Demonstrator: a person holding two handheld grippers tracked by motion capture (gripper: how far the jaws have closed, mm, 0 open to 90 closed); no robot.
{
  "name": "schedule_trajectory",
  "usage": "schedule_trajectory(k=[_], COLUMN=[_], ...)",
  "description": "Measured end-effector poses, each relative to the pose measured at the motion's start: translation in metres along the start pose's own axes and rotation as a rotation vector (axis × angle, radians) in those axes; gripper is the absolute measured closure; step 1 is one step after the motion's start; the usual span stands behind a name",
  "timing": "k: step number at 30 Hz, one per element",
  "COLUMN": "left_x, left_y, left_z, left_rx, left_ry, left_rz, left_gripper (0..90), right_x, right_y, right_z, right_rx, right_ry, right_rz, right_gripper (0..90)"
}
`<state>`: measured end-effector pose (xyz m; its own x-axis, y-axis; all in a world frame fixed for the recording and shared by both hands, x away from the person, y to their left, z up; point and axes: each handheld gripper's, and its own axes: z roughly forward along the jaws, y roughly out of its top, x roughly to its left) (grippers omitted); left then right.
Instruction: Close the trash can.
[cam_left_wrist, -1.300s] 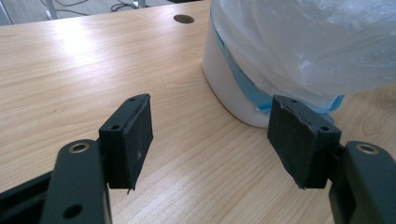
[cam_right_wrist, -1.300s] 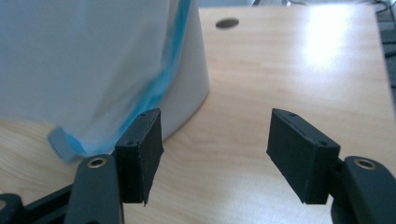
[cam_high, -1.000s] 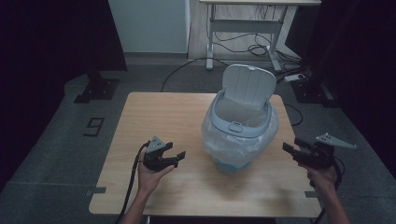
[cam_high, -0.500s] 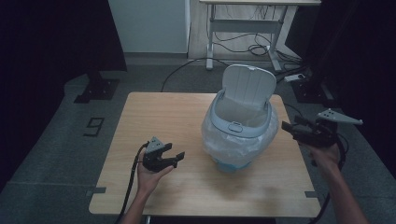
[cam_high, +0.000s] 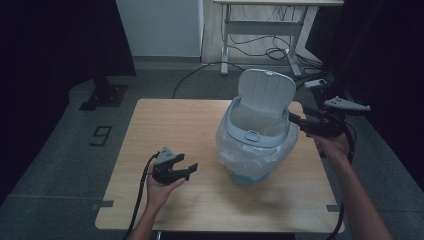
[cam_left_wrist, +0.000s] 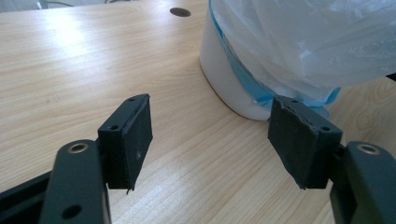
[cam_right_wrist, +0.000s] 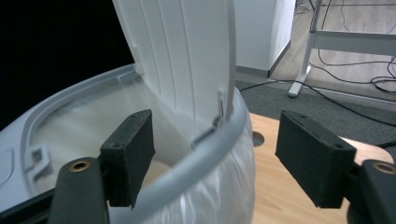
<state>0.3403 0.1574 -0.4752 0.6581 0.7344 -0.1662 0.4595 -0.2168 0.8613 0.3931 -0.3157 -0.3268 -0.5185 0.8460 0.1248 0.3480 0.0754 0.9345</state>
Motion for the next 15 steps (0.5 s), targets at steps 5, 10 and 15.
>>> schedule_trajectory(k=[5, 10, 15], left_x=[0.0, 0.002, 0.006], left_y=[0.0, 0.0, -0.001], left_z=[-0.001, -0.004, -0.006], left_rx=[0.002, -0.011, -0.016], left_ry=[-0.006, 0.004, 0.004], left_rz=[-0.001, -0.012, -0.027], left_gripper=[29.8, 29.8, 29.9], right_x=[0.002, 0.004, 0.002], right_y=[0.013, 0.028, 0.04], right_z=[0.016, 0.029, 0.039], right_rx=[-0.018, -0.028, -0.048], right_ry=[-0.003, -0.003, 0.012], right_rz=[0.0, -0.012, -0.003], right_gripper=[24.6, 24.3, 23.6])
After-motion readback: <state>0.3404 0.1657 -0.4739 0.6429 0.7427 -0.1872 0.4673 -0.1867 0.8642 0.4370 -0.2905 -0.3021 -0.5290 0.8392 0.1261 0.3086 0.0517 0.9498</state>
